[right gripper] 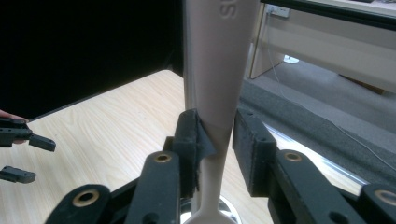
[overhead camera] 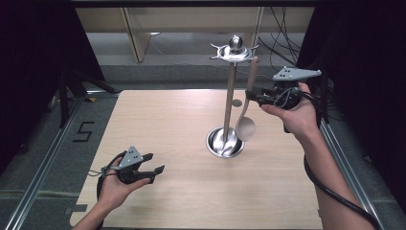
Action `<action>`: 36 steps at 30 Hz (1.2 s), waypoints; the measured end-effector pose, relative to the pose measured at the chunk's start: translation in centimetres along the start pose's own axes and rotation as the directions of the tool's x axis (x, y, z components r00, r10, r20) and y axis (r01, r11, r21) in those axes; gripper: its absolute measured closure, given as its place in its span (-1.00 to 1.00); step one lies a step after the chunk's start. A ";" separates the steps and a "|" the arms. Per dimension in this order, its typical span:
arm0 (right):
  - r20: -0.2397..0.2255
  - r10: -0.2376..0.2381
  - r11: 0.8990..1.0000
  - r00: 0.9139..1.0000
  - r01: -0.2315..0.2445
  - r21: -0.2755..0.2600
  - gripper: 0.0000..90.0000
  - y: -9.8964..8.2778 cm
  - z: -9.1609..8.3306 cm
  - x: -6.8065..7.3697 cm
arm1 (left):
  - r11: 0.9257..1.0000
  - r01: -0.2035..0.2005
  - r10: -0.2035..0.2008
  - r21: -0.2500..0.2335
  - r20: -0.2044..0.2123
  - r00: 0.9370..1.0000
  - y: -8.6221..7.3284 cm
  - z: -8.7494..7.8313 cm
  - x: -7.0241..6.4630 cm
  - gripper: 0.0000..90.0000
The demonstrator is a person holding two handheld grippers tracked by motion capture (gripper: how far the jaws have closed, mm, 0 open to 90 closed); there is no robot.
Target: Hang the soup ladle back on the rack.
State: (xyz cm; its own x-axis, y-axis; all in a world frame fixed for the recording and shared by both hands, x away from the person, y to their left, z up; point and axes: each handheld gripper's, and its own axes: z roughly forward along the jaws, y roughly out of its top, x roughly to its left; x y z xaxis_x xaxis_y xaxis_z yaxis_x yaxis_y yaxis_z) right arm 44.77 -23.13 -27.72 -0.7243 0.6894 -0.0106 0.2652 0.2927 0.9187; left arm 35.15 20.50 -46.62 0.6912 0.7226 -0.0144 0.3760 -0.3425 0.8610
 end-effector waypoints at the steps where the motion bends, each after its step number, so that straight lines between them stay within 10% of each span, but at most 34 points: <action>1: 0.006 0.012 1.000 1.000 -0.012 0.000 0.54 -0.1 0.0 0.1 | 1.000 0.000 0.000 -0.001 0.000 1.000 0.0 0.0 0.0 -0.23; 36: 0.117 0.103 0.994 0.988 -0.105 0.007 -0.06 -6.8 -3.6 1.0 | 1.000 0.005 -0.005 -0.003 0.002 1.000 0.0 0.0 0.0 -0.24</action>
State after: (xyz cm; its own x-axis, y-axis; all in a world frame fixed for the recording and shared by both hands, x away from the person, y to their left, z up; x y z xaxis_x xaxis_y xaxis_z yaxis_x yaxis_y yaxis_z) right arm 39.91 -26.79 -32.59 -0.6138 0.7885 0.0382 0.3441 0.2236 0.9119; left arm 35.14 20.51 -46.57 0.6908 0.7228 -0.0197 0.3773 -0.3372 0.8625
